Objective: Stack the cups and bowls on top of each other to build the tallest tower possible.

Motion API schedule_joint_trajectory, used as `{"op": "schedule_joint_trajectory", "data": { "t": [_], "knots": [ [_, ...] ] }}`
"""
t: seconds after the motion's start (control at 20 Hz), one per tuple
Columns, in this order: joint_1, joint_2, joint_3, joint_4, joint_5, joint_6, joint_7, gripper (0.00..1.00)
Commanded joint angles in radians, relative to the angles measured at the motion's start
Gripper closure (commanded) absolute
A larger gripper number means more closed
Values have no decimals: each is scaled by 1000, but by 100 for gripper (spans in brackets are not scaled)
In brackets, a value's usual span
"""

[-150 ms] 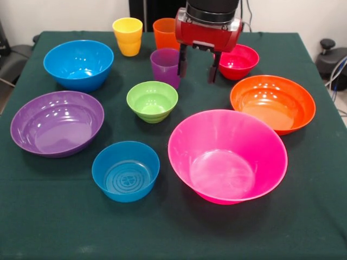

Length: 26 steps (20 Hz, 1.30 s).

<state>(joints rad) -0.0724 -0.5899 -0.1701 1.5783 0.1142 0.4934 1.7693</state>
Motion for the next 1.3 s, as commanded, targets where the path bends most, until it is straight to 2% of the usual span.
{"op": "schedule_joint_trajectory", "data": {
  "t": [0.05, 0.8, 1.3],
  "knots": [
    [13, 10, 41, 44, 21, 9, 185, 0],
    [-47, -4, 72, 89, 15, -15, 162, 0],
    [-18, 19, 44, 65, 23, -24, 219, 0]
  ]
}}
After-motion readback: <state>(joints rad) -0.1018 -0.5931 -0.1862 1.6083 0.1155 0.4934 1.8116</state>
